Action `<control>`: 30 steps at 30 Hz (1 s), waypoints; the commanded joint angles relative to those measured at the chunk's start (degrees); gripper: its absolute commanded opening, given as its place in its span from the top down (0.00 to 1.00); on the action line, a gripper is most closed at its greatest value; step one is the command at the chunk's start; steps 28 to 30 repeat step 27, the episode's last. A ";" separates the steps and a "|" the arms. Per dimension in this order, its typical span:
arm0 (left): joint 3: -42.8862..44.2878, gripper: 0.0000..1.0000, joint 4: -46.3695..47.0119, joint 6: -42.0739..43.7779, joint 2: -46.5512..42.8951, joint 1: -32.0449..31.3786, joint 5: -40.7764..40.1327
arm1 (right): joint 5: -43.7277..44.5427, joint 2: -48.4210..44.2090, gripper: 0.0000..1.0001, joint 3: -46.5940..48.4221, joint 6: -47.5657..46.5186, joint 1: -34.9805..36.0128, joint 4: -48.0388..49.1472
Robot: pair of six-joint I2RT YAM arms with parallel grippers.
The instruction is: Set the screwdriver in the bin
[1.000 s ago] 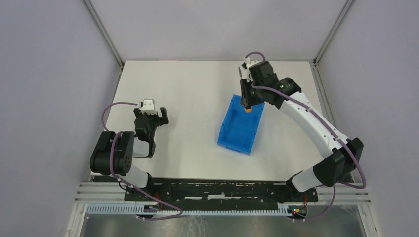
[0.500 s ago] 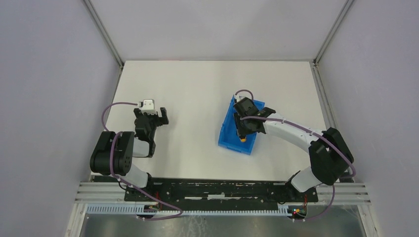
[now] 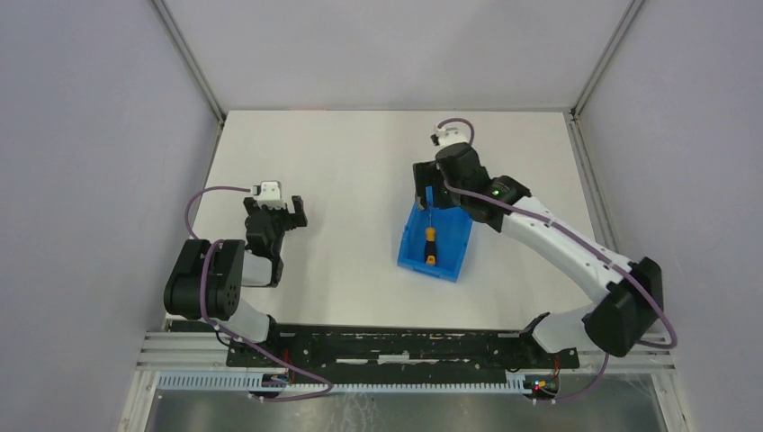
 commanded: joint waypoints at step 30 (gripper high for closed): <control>-0.02 0.00 1.50 -1.23 -0.97 0.27 0.41 | 37.09 -50.63 0.02 -57.86 -10.43 -1.77 29.24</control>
